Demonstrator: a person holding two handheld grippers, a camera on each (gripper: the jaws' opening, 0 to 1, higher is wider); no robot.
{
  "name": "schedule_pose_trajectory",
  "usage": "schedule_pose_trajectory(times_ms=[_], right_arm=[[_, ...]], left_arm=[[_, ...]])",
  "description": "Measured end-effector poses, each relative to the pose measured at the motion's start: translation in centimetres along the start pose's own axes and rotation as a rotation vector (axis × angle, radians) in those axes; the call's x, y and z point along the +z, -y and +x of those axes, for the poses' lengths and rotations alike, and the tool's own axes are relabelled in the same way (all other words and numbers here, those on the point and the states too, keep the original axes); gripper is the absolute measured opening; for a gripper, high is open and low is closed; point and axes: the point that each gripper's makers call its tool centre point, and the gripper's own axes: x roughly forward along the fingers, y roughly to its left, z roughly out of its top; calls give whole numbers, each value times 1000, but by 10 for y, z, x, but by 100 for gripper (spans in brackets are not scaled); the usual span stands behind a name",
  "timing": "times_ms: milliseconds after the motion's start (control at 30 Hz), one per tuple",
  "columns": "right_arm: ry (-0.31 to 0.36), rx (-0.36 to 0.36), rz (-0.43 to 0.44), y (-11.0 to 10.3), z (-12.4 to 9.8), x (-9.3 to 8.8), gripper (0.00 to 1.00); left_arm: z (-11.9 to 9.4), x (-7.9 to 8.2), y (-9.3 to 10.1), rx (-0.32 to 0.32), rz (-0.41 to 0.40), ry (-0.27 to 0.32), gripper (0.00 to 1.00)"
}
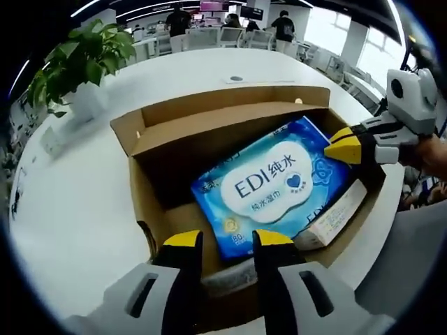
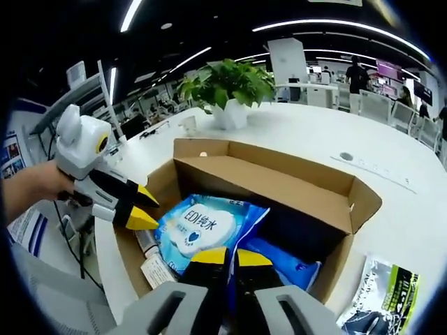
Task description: Operate the shoe box by opening the lid, removing the specified soft item, and placing it in the target area until the item is outside and the box remains undamaged.
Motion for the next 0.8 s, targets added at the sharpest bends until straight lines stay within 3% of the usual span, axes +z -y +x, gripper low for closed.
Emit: schedule_pose_trajectory(times_ms=[200, 467, 800], right_arm=[[-18, -7, -42, 2, -2, -4, 0], [-27, -5, -45, 3, -2, -6, 0], [-34, -8, -31, 9, -4, -8, 0]], left_arm=[[6, -1, -3, 14, 7, -19, 15], [12, -1, 0, 3, 12, -41, 19], [27, -3, 6, -9, 30, -72, 15]])
